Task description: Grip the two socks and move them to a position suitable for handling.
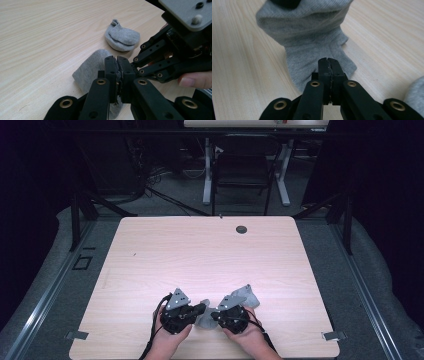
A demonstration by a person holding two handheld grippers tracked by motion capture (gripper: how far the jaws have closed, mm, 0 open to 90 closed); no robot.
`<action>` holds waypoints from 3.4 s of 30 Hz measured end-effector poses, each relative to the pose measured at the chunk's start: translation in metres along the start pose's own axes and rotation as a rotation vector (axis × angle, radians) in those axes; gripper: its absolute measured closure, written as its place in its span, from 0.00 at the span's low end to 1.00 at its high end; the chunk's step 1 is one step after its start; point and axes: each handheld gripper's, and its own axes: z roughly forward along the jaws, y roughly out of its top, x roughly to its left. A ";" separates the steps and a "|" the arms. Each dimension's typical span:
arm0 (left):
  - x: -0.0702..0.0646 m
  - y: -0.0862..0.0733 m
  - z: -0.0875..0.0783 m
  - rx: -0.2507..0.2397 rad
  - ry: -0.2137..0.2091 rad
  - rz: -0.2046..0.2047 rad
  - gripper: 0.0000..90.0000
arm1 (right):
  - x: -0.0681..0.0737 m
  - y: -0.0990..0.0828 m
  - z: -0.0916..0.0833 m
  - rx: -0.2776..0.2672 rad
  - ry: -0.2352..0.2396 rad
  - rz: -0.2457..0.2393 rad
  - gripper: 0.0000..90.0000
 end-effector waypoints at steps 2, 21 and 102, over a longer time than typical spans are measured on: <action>0.002 -0.001 -0.001 0.004 0.004 0.000 0.98 | 0.000 -0.002 0.002 0.003 0.004 -0.001 1.00; 0.032 -0.028 -0.032 0.049 0.085 -0.038 0.97 | -0.006 -0.011 -0.007 0.070 0.019 -0.003 1.00; 0.033 -0.058 -0.016 0.147 0.065 -0.020 0.82 | -0.033 -0.016 -0.052 -0.071 -0.102 0.120 0.91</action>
